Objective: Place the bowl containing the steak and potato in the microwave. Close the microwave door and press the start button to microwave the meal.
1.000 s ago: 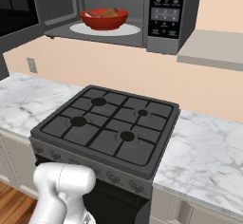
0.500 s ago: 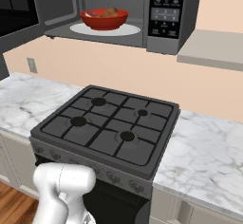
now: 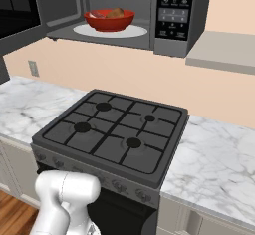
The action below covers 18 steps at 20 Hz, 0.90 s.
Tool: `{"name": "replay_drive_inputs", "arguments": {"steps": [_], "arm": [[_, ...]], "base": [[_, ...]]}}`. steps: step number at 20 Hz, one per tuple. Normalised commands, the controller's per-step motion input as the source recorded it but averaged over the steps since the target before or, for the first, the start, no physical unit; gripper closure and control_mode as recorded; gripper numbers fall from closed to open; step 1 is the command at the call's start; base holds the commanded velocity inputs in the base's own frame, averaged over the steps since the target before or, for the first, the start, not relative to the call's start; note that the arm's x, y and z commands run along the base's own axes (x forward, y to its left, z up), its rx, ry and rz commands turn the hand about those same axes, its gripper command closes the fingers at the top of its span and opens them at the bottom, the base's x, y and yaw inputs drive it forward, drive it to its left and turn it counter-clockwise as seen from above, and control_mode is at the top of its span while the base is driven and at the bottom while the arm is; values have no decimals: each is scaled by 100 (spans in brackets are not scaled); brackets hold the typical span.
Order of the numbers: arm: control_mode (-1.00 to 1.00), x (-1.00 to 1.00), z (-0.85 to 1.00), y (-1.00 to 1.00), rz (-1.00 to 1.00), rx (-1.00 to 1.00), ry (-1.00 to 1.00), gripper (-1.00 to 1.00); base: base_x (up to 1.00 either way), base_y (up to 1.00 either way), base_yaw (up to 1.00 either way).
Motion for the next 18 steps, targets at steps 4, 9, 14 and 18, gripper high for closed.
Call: {"name": "replay_drive_inputs", "arguments": {"steps": [4,9,14,18], "arm": [[-100,26,0,50,-2,-12,3,-100],[-100,61,0,36,-10,-9,6,-100],[-100,46,-2,65,-11,-15,5,-100],[-100,37,-6,67,-11,-14,5,-100]], "base": [[0,0,0],[0,0,0],[0,0,0],[0,0,0]]}}
